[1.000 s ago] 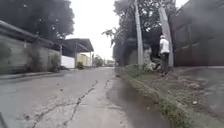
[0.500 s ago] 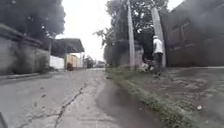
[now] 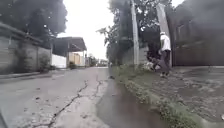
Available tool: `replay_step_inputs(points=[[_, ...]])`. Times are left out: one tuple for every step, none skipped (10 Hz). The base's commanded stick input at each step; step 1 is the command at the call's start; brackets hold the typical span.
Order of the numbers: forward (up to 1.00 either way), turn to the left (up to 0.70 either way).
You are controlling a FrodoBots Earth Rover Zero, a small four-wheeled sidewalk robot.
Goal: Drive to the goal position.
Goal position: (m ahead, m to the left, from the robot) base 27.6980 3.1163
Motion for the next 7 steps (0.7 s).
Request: replay_step_inputs(points=[[0.70,0.00],[0.70,0.00],[0.70,0.00],[0.70,0.00],[0.70,0.00],[0.70,0.00],[0.70,0.00]])
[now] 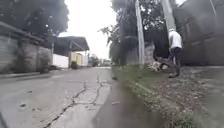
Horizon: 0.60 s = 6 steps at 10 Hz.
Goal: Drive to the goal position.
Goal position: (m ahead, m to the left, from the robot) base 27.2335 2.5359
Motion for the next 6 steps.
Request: replay_step_inputs(points=[[0.70,0.00],[0.70,0.00],[0.70,0.00],[0.70,0.00],[0.70,0.00],[0.70,0.00]])
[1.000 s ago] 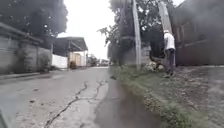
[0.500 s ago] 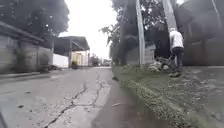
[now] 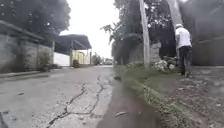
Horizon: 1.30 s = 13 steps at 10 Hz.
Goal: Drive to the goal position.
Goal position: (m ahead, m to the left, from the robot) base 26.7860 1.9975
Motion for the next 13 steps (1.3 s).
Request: replay_step_inputs(points=[[0.70,0.00],[0.70,0.00],[0.70,0.00],[0.70,0.00],[0.70,0.00],[0.70,0.00],[0.70,0.00],[0.70,0.00],[0.70,0.00],[0.70,0.00],[0.70,0.00],[0.70,0.00],[0.70,0.00]])
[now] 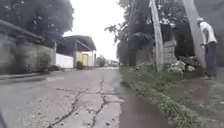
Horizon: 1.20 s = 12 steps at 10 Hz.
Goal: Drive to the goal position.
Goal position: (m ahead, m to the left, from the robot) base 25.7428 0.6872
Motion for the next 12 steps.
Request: replay_step_inputs(points=[[0.70,0.00],[0.70,0.00],[0.70,0.00],[0.70,0.00],[0.70,0.00],[0.70,0.00],[0.70,0.00],[0.70,0.00],[0.70,0.00],[0.70,0.00],[0.70,-0.02],[0.70,-0.17]])
